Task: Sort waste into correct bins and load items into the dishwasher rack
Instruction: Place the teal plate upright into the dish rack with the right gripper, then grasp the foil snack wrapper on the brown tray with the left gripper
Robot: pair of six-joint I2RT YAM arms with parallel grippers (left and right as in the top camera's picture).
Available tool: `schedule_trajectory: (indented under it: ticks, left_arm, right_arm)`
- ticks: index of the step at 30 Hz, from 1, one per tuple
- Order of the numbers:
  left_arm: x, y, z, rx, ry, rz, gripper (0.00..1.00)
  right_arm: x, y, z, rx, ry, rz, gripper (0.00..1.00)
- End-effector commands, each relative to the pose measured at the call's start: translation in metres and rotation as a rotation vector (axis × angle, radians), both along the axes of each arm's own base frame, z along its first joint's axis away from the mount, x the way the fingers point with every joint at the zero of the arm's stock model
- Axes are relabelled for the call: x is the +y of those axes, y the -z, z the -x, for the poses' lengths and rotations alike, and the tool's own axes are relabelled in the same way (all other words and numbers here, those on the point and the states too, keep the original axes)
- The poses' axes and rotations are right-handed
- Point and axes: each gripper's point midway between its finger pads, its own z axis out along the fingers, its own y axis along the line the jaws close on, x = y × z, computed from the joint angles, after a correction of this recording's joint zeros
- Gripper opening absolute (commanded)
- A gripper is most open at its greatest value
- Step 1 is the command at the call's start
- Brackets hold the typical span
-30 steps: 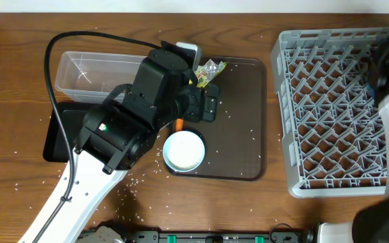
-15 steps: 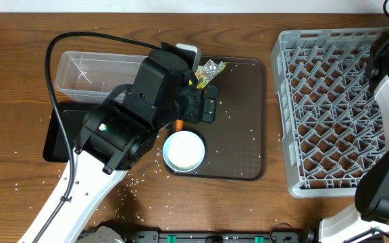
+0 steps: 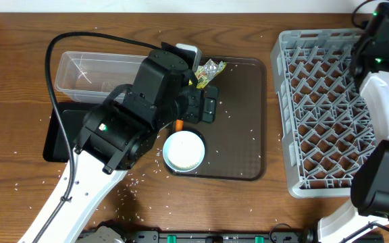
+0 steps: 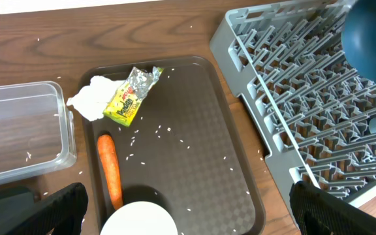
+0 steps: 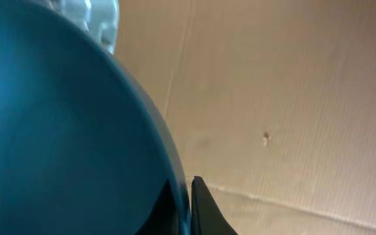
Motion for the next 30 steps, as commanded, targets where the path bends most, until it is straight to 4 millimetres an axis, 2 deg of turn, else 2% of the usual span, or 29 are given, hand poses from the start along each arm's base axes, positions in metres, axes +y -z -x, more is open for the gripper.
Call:
schedule_trajectory:
  ticks: [1, 6, 8, 10, 11, 17, 20, 24, 30]
  left_arm:
    - [0.001, -0.012, 0.003, -0.028, 0.011, 0.017, 0.99]
    - [0.001, -0.012, 0.003, -0.027, 0.012, 0.017, 0.99]
    - [0.001, -0.012, 0.003, -0.026, 0.012, 0.017, 0.99]
    - [0.001, -0.011, 0.003, -0.024, 0.012, 0.016, 0.99]
    - [0.001, -0.011, 0.004, -0.023, 0.012, 0.015, 0.98]
    - [0.003, -0.008, 0.006, -0.009, 0.011, 0.005, 0.98]
    - [0.004, -0.007, 0.007, -0.003, 0.012, 0.001, 0.98]
    - [0.004, -0.006, 0.007, 0.001, 0.011, -0.002, 0.98]
    - [0.006, -0.007, 0.007, -0.004, 0.005, -0.004, 0.98]
  right_arm:
    - [0.014, -0.001, -0.010, 0.014, -0.064, -0.008, 0.01]
    - [0.019, 0.014, -0.006, 0.093, -0.075, -0.031, 0.04]
    - [0.020, 0.019, -0.003, 0.101, -0.068, -0.048, 0.29]
    - [0.020, 0.022, -0.002, 0.081, -0.057, -0.066, 0.61]
    - [0.020, 0.022, -0.002, 0.060, -0.050, -0.076, 0.99]
    - [0.023, 0.016, -0.002, -0.135, -0.002, -0.156, 0.99]
    - [0.031, 0.008, -0.003, -0.270, 0.015, -0.213, 0.99]
    - [0.061, 0.002, -0.006, -0.359, -0.018, -0.297, 0.99]
    - [0.116, 0.020, -0.011, -0.386, -0.105, -0.516, 0.99]
